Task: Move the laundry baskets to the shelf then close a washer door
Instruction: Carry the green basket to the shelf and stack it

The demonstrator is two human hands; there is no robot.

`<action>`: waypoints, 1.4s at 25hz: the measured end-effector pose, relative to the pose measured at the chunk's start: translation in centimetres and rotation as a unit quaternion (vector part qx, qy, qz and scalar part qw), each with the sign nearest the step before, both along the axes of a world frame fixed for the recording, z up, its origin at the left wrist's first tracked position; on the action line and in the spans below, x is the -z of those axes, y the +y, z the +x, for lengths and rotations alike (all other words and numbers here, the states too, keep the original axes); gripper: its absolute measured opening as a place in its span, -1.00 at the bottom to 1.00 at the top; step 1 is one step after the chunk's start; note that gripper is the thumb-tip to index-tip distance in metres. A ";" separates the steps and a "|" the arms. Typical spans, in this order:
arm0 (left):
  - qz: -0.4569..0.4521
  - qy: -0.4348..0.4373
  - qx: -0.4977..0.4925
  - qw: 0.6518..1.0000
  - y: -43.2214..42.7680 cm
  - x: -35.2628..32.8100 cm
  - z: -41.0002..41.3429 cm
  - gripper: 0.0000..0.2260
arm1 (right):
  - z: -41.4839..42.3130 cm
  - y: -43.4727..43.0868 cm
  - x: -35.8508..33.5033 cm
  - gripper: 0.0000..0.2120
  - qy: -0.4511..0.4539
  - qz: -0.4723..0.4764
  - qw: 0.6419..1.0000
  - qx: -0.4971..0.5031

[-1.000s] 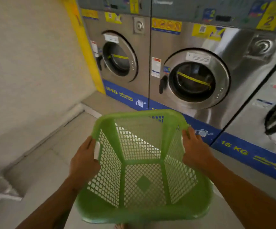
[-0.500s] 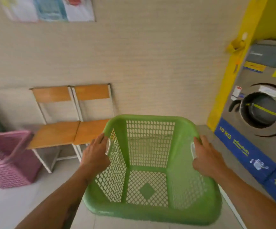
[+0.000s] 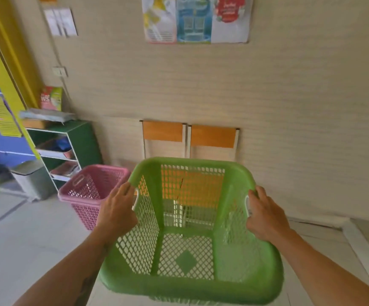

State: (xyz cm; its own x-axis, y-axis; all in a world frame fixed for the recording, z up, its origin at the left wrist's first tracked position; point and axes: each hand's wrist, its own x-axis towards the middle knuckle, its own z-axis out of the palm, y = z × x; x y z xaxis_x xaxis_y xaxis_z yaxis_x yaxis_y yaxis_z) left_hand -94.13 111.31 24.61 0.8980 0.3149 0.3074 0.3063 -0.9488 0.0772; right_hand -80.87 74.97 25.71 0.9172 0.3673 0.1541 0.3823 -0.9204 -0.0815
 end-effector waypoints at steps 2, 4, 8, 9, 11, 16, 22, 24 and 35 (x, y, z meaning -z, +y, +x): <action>-0.009 -0.011 -0.024 1.000 3.9 0.1 1.2 -0.44 | 3.0 4.8 0.4 -0.35 -0.005 -0.007 1.000 -0.026; -0.014 -0.031 -0.040 0.999 7.5 -0.3 3.1 -0.44 | 6.7 9.1 1.3 -0.38 -0.006 -0.006 0.999 -0.046; -0.004 -0.048 -0.081 0.995 14.8 -1.1 7.6 -0.38 | 14.6 18.4 2.6 -0.48 -0.027 -0.002 0.995 -0.099; -0.007 -0.046 -0.090 0.995 16.9 -1.3 8.5 -0.36 | 16.5 21.2 2.6 -0.48 -0.032 -0.007 0.993 -0.112; -0.014 -0.045 -0.112 0.993 20.2 -1.7 9.7 -0.37 | 19.2 25.7 2.1 -0.48 -0.033 -0.002 0.992 -0.126; -0.015 -0.048 -0.183 0.982 33.8 -1.0 10.5 -0.46 | 23.0 41.8 0.8 -0.39 -0.026 0.003 0.984 -0.178; -0.009 -0.062 -0.171 0.983 52.2 -1.4 13.4 -0.38 | 24.4 59.0 -0.2 -0.29 -0.035 0.000 0.988 -0.153; -0.002 -0.048 -0.155 0.987 57.5 -2.1 14.8 -0.38 | 24.6 63.4 -0.7 -0.28 -0.035 0.004 0.990 -0.134; 0.008 -0.009 -0.061 0.998 76.7 -0.5 27.8 -0.40 | 31.1 78.5 3.4 -0.19 0.011 0.022 0.999 -0.033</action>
State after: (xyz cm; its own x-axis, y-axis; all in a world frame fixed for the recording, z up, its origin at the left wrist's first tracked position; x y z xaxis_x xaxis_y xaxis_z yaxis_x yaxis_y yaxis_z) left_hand -66.32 188.01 25.07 0.8478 0.4166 0.3282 0.4185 -0.9056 0.0687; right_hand -49.74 153.43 22.32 0.8945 0.4207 0.1512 0.4400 -0.8885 -0.1305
